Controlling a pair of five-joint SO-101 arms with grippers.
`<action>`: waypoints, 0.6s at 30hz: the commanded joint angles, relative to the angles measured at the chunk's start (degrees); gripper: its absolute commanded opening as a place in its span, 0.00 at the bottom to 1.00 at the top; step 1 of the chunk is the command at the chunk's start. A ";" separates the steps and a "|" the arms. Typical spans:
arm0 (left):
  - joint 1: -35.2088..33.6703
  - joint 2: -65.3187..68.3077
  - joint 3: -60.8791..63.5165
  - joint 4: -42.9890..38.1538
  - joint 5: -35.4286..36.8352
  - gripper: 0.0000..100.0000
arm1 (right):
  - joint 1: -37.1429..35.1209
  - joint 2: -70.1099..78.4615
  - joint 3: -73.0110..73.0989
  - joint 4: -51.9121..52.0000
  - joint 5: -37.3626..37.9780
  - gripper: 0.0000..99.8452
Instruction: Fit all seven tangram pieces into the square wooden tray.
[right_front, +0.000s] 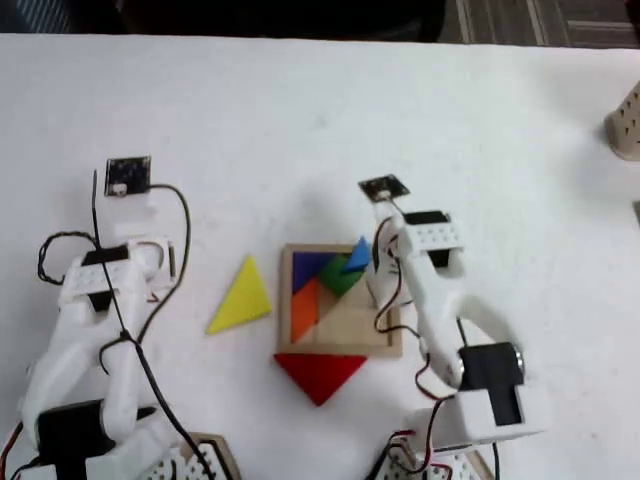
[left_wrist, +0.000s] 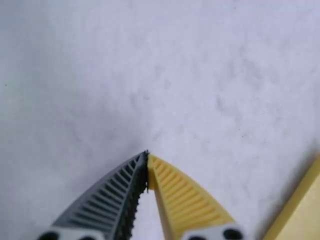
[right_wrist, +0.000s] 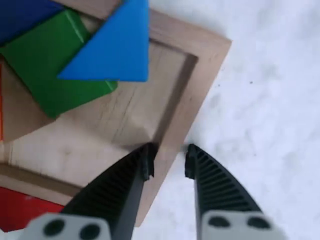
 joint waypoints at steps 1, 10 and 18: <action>0.66 -3.12 -0.70 -1.41 0.00 0.06 | 0.04 -6.64 1.76 -0.31 1.93 0.13; 6.20 -3.12 -3.60 -1.41 5.71 0.09 | 10.51 -24.31 11.69 -0.22 1.85 0.13; 23.52 -2.51 -13.36 0.18 7.12 0.02 | 25.80 -32.40 19.69 -0.13 5.19 0.02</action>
